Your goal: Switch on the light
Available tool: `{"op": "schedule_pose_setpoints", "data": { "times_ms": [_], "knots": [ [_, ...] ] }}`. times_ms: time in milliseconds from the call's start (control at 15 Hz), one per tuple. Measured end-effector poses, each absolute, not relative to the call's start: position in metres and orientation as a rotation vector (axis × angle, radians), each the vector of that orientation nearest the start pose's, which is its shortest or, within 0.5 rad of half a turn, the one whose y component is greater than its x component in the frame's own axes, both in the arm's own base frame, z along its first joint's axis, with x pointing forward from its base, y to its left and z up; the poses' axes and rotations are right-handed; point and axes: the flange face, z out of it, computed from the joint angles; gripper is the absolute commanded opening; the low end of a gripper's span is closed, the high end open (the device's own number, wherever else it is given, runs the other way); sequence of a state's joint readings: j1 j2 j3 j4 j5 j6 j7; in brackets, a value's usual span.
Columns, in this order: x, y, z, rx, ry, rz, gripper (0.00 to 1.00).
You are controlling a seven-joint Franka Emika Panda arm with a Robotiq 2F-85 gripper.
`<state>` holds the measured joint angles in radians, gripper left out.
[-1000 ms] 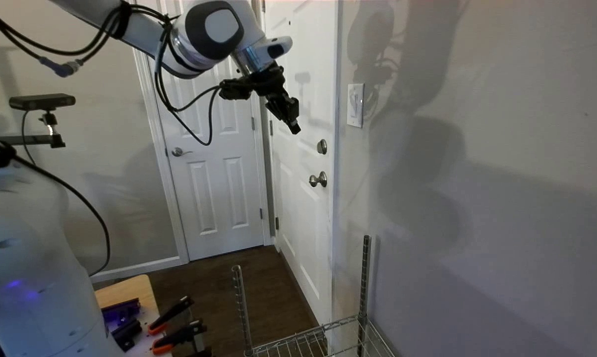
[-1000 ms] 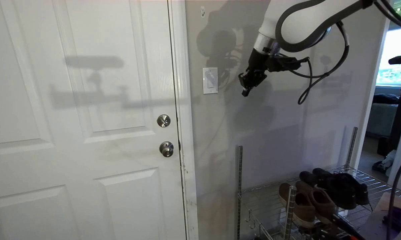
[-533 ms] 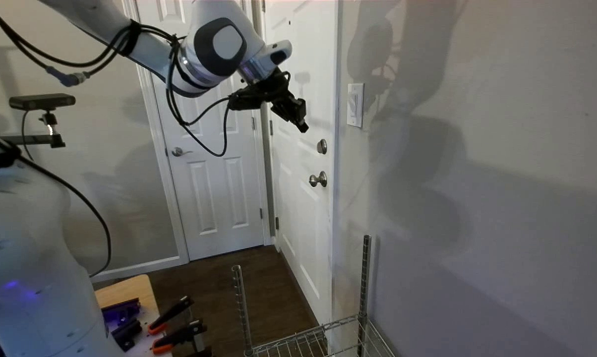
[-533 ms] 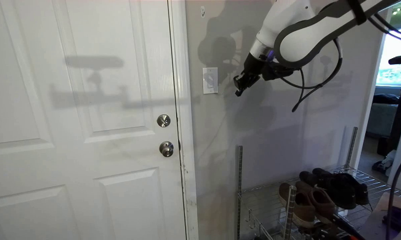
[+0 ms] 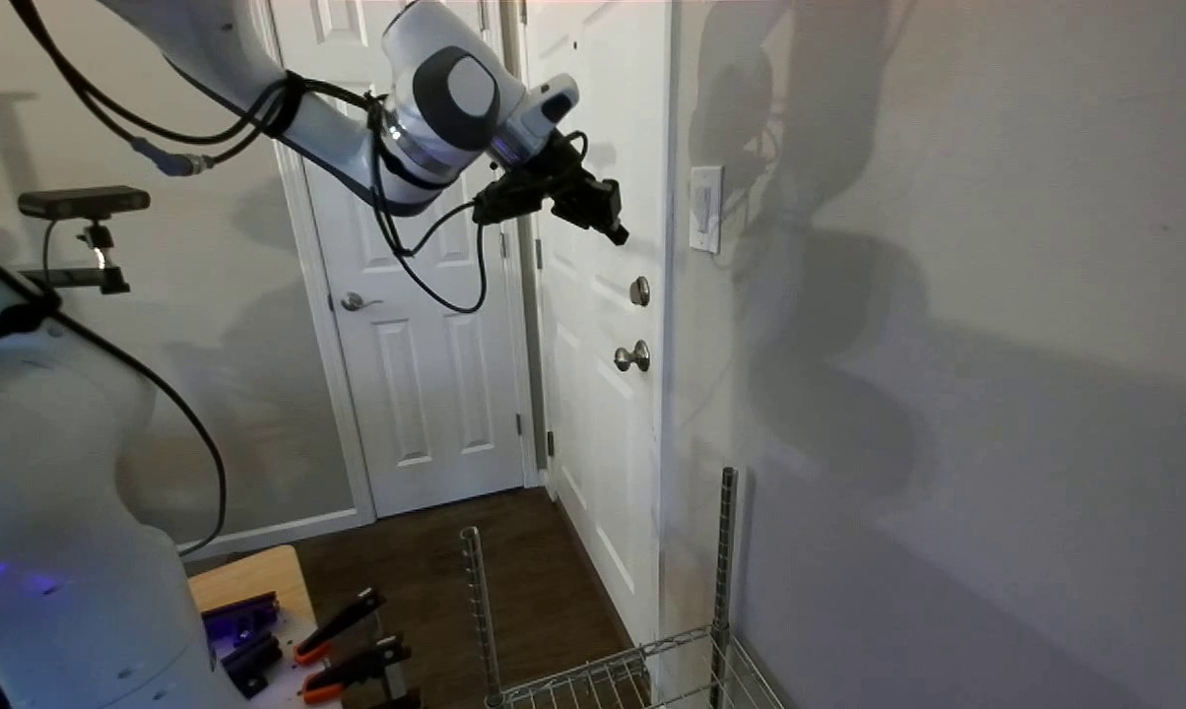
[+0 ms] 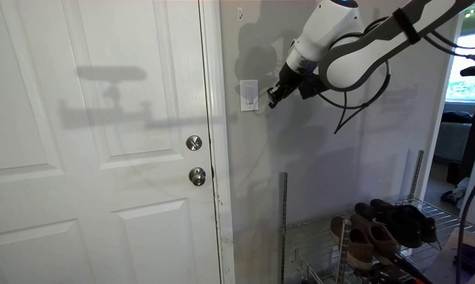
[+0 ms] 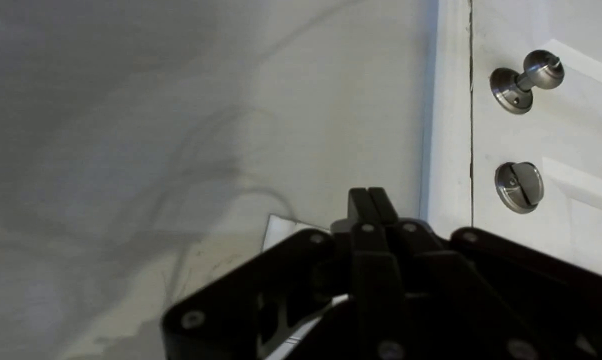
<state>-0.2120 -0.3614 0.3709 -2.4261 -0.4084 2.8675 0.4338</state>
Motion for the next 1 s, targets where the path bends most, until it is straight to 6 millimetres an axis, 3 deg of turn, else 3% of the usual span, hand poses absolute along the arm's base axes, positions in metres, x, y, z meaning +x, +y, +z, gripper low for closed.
{"op": "schedule_pose_setpoints", "data": {
  "times_ms": [1000],
  "knots": [
    [0.521,0.135,0.545,-2.988,-0.212,-1.564,0.04]
  ]
}}
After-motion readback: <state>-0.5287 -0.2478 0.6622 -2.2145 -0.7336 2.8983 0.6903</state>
